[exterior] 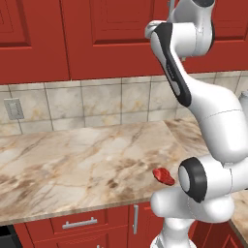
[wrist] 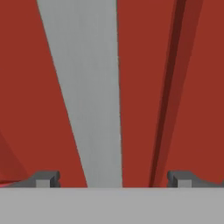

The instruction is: Retrieve the bowl from the cabinet, then place the raw meat into the bowl to avoid contamination.

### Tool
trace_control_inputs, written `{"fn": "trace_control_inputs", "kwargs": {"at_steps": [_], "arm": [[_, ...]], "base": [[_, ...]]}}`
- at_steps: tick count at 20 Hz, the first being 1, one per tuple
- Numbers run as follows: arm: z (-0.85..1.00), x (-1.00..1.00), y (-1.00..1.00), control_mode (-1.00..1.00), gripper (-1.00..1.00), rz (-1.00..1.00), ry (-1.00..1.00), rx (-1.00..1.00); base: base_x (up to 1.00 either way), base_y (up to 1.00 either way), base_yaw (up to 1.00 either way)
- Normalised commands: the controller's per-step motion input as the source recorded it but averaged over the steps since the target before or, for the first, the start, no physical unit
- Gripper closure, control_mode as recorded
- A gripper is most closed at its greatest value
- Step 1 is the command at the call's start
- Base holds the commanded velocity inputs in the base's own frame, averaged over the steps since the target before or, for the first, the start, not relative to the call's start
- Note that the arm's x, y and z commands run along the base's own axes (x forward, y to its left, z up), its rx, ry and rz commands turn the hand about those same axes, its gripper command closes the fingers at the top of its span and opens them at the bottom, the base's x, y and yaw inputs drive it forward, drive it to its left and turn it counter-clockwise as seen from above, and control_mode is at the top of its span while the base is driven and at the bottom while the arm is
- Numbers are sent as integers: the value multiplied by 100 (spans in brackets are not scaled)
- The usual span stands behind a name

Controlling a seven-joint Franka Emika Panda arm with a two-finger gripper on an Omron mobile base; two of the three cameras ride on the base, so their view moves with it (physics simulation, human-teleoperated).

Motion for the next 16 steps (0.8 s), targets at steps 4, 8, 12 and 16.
{"fn": "trace_control_inputs", "kwargs": {"at_steps": [4,8,12,16], "arm": [[-5,33,0,-100,-100,0,0,-3],[0,19,0,-100,-100,0,-1,0],[0,17,0,-100,100,0,-2,0],[0,5,0,-100,100,0,-1,0]], "base": [[0,0,0],[0,0,0],[0,0,0],[0,0,0]]}}
